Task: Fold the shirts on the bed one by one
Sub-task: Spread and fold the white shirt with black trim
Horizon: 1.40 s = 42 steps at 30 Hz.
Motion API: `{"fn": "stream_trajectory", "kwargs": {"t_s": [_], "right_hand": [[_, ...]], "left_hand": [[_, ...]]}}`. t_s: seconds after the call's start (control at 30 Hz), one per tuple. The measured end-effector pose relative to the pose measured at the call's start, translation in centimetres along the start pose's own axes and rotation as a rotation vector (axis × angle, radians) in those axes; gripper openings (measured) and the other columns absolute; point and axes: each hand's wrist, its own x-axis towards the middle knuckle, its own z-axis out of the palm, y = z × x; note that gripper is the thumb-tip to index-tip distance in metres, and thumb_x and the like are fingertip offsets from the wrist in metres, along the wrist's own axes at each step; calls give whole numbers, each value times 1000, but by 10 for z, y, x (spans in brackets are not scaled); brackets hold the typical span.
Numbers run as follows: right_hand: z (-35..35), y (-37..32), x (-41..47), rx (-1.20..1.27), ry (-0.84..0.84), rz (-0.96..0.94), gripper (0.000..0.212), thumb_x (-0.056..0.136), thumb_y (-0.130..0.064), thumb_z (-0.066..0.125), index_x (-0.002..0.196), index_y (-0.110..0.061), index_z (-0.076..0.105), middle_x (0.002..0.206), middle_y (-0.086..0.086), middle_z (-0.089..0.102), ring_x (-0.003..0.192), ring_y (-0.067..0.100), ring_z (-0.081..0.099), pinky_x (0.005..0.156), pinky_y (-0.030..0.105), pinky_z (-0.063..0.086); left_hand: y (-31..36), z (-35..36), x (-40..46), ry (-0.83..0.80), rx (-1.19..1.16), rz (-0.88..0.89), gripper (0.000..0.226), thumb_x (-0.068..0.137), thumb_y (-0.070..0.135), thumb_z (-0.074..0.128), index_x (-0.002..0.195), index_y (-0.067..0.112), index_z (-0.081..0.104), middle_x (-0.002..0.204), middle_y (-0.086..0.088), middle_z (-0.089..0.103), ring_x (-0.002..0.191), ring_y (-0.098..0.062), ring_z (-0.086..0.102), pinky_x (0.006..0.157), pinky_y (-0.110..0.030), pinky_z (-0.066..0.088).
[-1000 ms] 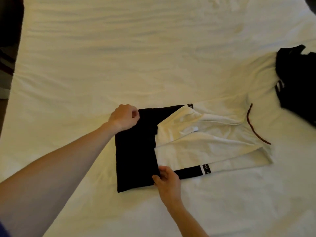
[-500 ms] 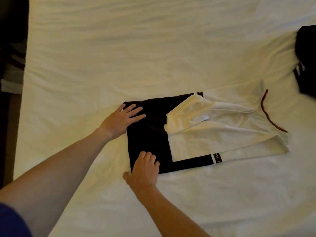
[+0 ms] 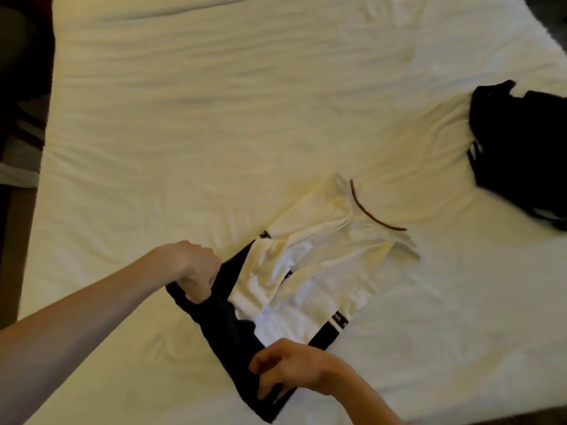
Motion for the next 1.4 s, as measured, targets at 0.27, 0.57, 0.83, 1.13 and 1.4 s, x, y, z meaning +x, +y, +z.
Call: {"fn": "stream_trajectory", "kwargs": {"t_s": [0.27,0.57,0.83,1.13,1.4], "right_hand": [[-132,53,-100,666,882,-330,7,80,-11,50,76,-11,56,73,3,52,67,13,54,63,26,48],[-186,82,-81,388,1340,-293,13,90,-15,68,102,-11,72,92,5,73,88,23,70,82,46,58],[-182,76,-81,739,1540,-259,59,93,-34,67,141,-13,40,130,0,52,114,17,56,93,22,44],[-114,107,-22,803,1050,-262,39,92,-34,69,125,-13,64,98,-11,71,91,4,66,69,16,54],[-151,152,-97,203,1299,-191,30,100,-34,54,86,-11,69,73,1,69,69,21,65,59,27,51]], "left_hand": [[47,-155,77,545,-1098,237,15,75,35,76,77,20,75,78,4,71,74,-12,67,64,-24,49],[76,-164,163,785,-1273,-105,20,79,30,70,96,22,74,99,-2,73,85,-19,68,69,-29,50],[79,-182,177,682,-1254,-145,55,91,59,59,129,19,60,120,-2,62,105,-25,62,91,-38,49],[79,-78,152,819,-1028,-146,50,102,54,38,76,14,53,72,-7,57,69,-29,59,55,-35,36],[182,61,105,790,-1409,-391,52,97,53,48,73,8,52,64,-4,55,60,-25,58,55,-36,42]]}}
